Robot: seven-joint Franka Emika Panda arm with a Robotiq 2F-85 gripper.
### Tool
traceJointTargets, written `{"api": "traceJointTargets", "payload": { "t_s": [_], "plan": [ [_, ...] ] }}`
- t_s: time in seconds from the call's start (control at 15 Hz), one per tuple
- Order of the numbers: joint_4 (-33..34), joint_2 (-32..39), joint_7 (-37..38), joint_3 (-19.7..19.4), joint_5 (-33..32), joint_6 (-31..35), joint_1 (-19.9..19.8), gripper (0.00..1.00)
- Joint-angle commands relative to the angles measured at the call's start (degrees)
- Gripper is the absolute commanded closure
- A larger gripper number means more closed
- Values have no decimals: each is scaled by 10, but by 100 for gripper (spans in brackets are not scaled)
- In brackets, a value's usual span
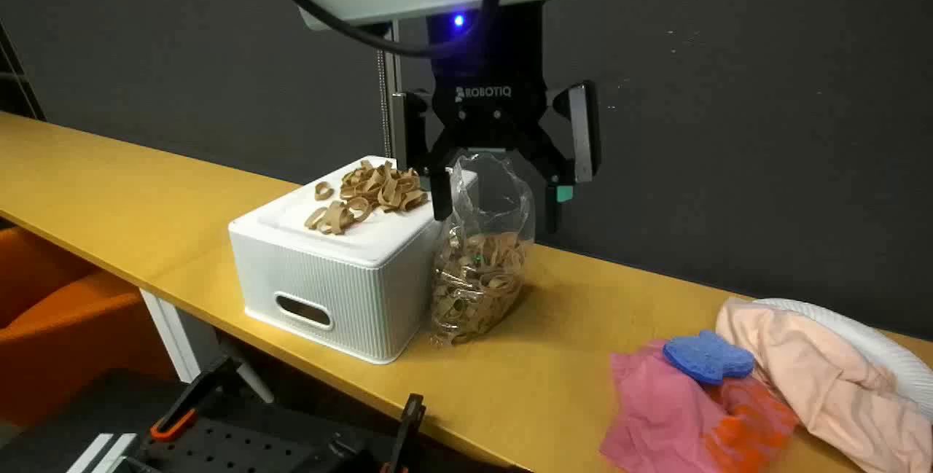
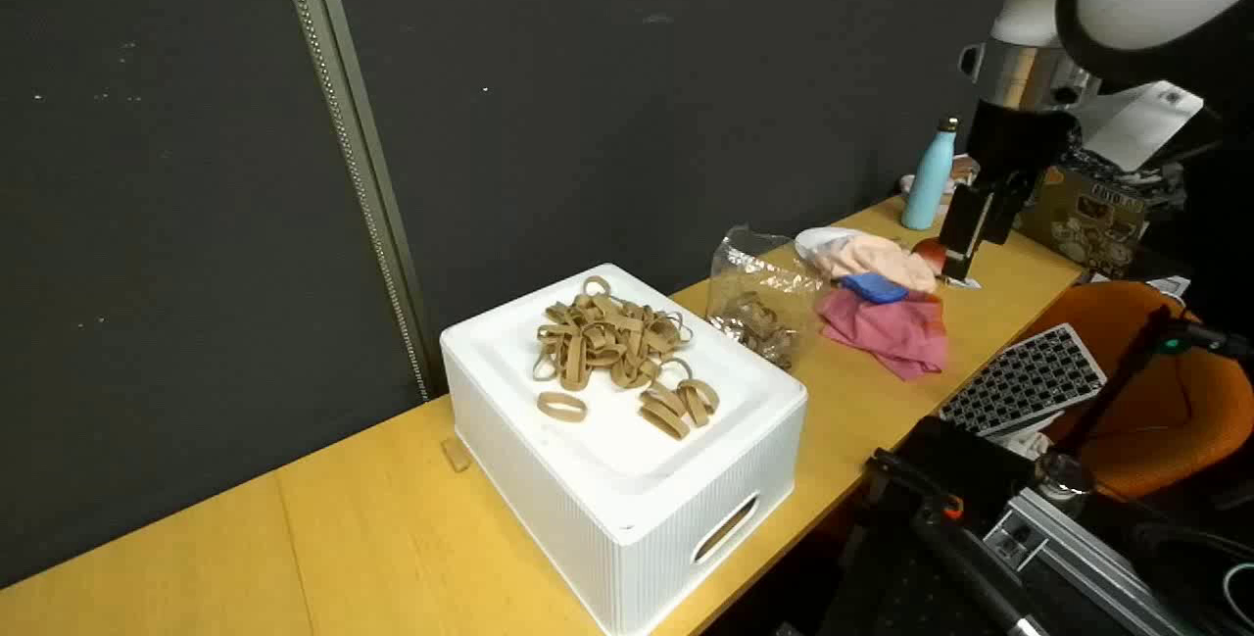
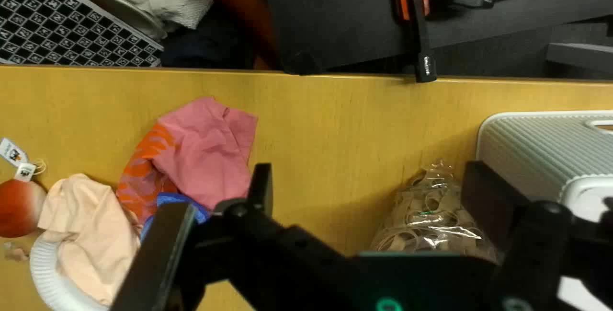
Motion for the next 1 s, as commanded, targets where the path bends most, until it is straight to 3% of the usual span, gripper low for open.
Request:
{"api": "traceJointTargets", "payload": {
  "t_s": [0.0,0.4,0.67,0.93],
  "plan": [
    [1,0,0,0,0,-1,0,0],
    [57,61,10,2,61,64,31,0],
    [139,166,17,19,138,128,72,0],
    [238,275,36,53,197,121,100,0]
  ]
}}
